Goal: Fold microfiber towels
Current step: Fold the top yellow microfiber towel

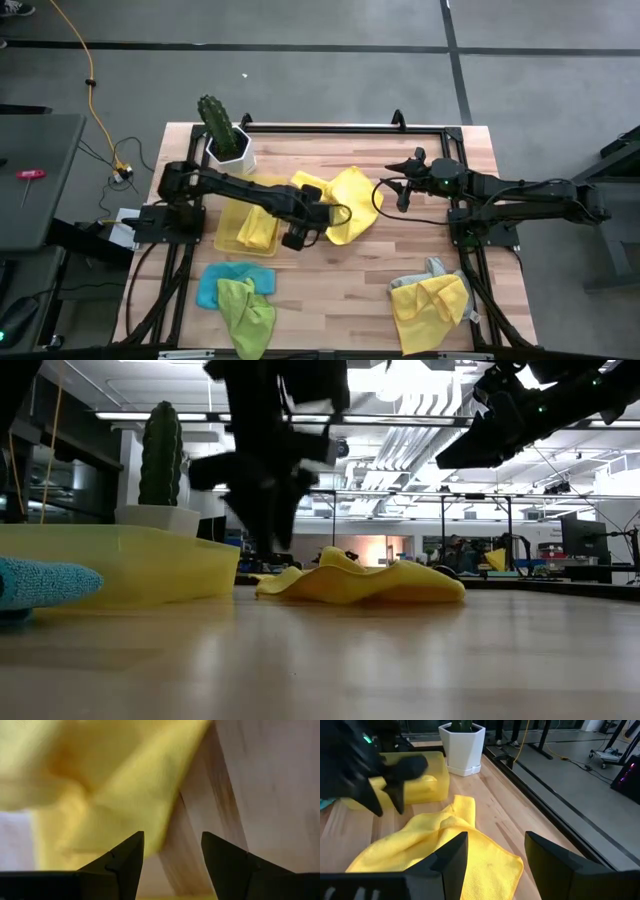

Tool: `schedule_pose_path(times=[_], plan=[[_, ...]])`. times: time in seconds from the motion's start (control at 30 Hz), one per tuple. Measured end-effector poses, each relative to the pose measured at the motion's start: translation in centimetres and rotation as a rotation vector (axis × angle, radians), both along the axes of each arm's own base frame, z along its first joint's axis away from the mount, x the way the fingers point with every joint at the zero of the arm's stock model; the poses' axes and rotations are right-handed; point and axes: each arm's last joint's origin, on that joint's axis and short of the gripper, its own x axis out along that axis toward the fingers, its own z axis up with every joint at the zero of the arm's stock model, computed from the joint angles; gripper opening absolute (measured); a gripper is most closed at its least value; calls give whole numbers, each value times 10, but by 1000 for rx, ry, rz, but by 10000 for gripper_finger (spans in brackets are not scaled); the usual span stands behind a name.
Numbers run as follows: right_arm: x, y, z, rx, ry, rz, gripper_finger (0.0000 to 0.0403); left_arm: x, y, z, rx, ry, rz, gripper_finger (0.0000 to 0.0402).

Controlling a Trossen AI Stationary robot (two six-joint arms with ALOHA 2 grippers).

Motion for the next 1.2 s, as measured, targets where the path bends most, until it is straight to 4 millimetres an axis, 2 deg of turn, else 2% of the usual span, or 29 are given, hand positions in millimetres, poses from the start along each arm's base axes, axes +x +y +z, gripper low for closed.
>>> schedule_pose_path(times=[0.23,0.5,0.7,0.97,1.2], plan=[[0,0,0,-8,-2,4,188,3,22,-24,1,67,19,189],[0,0,1,-9,-7,3,188,-1,43,-28,-29,100,60,189],[0,0,1,-9,-8,3,188,-6,56,-29,-133,103,90,183],[0,0,1,-10,-9,1,188,-6,59,-29,-153,98,83,174],[0,0,1,-10,-9,1,188,-3,49,-29,-101,103,30,173]])
